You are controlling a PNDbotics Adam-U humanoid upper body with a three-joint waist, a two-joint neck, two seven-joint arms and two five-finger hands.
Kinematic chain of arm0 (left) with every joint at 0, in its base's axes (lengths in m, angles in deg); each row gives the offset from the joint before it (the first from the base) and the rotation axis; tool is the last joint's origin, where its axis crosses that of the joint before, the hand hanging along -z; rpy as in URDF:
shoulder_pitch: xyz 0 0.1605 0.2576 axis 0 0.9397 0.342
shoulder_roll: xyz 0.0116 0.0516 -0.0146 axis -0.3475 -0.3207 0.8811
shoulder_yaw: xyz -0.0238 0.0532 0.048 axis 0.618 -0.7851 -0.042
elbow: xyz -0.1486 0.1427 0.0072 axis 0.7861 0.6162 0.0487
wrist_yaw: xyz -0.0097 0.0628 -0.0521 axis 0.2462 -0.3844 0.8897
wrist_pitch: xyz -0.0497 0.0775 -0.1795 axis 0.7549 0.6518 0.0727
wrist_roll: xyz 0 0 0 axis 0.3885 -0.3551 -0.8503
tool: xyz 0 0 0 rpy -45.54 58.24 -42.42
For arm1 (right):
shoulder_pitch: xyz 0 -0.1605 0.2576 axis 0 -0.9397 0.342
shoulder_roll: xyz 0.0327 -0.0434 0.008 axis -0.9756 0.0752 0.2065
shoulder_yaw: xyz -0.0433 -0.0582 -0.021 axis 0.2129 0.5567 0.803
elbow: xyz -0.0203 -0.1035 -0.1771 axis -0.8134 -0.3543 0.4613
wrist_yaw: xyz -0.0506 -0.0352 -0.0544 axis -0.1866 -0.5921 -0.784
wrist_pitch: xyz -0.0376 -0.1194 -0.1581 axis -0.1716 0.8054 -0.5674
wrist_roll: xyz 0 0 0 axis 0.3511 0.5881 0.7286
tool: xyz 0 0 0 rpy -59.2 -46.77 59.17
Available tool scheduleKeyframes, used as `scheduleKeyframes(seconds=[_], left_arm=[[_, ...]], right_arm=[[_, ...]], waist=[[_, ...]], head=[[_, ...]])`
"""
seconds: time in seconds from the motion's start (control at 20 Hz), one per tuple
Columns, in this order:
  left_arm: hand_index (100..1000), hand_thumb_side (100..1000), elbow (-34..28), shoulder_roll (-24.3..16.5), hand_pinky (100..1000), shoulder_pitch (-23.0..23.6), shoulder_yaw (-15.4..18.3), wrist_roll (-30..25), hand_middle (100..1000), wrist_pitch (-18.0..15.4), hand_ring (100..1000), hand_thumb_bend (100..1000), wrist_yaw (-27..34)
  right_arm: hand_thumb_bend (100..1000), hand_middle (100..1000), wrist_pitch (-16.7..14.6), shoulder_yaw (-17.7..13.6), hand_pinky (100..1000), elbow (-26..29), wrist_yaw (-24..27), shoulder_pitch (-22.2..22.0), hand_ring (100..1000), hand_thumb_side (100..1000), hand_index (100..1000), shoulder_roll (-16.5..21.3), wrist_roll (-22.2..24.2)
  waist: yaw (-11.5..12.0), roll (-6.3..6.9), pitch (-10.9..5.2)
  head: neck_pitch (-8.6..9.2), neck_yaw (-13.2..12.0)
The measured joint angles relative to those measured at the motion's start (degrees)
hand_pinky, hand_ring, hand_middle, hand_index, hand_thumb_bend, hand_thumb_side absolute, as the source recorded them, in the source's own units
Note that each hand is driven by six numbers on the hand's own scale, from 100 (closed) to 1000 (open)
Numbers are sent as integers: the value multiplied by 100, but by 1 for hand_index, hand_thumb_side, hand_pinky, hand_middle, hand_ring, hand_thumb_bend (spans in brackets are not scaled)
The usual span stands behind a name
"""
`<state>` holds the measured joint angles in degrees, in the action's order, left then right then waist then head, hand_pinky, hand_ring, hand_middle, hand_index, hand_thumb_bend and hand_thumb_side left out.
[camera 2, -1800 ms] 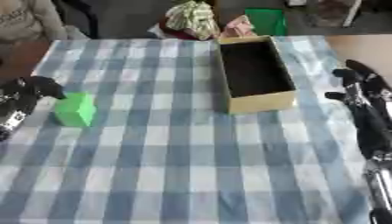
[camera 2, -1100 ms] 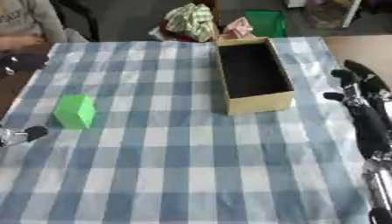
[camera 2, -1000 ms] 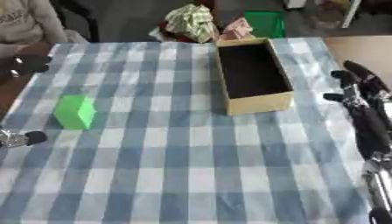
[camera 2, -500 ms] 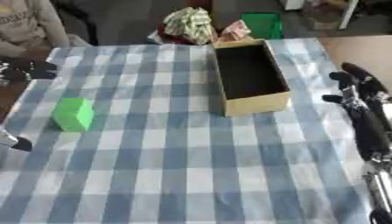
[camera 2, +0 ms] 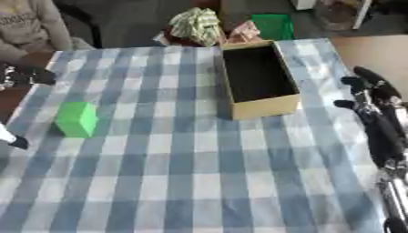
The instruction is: Pick up objects on the table and place them in the box.
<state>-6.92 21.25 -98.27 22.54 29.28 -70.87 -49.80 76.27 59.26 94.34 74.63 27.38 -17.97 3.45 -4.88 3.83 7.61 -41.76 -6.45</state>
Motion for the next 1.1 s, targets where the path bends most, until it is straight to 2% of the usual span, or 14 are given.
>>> scheduleKeyframes(seconds=[0.1, 0.35, 0.55, 1.1], left_arm=[[965, 636, 233, 0, 771, -121, -95, 12, 903, -12, 845, 858, -58], [964, 649, 645, 19, 770, -383, -274, 67, 898, -67, 843, 855, -280], [960, 587, 909, 139, 768, -561, -338, 127, 892, -127, 839, 803, -433], [957, 534, 1692, 756, 763, -1069, -366, 201, 879, -201, 824, 727, -959]], right_arm=[[100, 737, 0, 1, 694, -2, -1, -6, 1000, 570, 883, 1, 3], [100, 737, -1, 9, 694, -16, -2, -7, 1000, 571, 883, 1, 6], [100, 737, 4, 32, 694, -29, -2, -9, 1000, 571, 883, 1, 14], [100, 737, 8, 35, 694, -32, -2, -9, 1000, 580, 883, 1, 29]], waist=[[0, 2, -8], [1, 9, -21], [6, 9, -22], [-49, -3, -18]], head=[[-1, 0], [-5, -4], [-18, -4], [-25, -22]])
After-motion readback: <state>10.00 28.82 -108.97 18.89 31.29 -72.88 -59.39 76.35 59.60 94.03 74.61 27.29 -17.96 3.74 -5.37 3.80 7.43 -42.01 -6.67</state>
